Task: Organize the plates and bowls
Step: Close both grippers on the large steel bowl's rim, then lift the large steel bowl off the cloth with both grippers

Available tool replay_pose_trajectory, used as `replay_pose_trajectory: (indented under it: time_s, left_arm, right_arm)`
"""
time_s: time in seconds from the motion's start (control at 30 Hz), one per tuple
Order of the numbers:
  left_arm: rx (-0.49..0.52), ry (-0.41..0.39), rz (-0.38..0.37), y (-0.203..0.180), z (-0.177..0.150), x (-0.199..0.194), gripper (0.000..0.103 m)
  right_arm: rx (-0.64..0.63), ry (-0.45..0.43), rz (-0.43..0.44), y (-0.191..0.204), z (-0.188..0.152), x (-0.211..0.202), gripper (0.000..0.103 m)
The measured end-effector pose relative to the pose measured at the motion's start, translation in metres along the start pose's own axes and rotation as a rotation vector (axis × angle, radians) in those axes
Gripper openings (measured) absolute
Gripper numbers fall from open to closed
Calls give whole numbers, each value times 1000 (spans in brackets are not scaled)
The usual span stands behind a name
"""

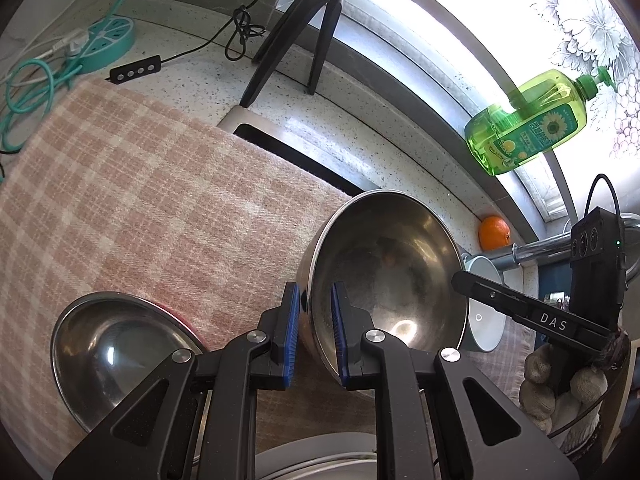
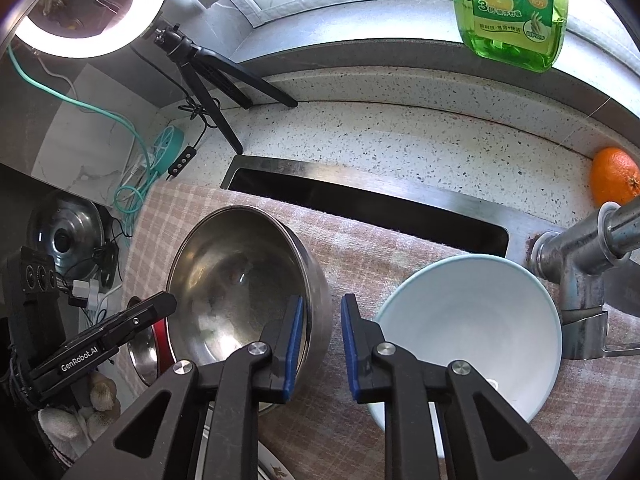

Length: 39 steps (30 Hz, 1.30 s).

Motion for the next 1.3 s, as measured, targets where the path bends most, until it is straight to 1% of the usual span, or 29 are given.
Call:
replay_pose_trajectory:
  time_s: [0.13, 0.2, 0.43, 0.57, 0.8, 1.07, 1.3]
  left_arm:
    - [9, -7, 4, -1, 0, 0, 12]
    - [8, -8, 6, -1, 0, 0, 10]
    - [19, -10, 8, -2, 0, -1, 10]
    - [26, 1, -15, -5, -1, -2, 10]
    - [38, 12, -39, -8, -5, -5, 10]
    - [68, -6, -59, -15, -7, -22, 10]
    - [87, -37, -77, -17, -6, -43, 10]
  right_arm:
    - [5, 6, 10, 1, -1, 2, 8]
    - [9, 4, 10, 1, -1, 2, 8]
    - [40, 0, 11, -1, -2, 2, 8]
    - [58, -13, -14, -3, -5, -2, 8]
    - [90, -25, -27, -4, -12, -12, 8]
    - [108, -50, -29, 2, -21, -28, 8]
    - [106, -78, -28, 17, -25, -43, 8]
Point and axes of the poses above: each gripper's, at about its wrist camera, not at the fingertips, and x roughly the way its jaws point, y to its left, z to its top, the point moved 8 cm from there along x, roughly the way its jaws point, and after that the axes turned 2 degrees about -y, right-handed, at the moved point
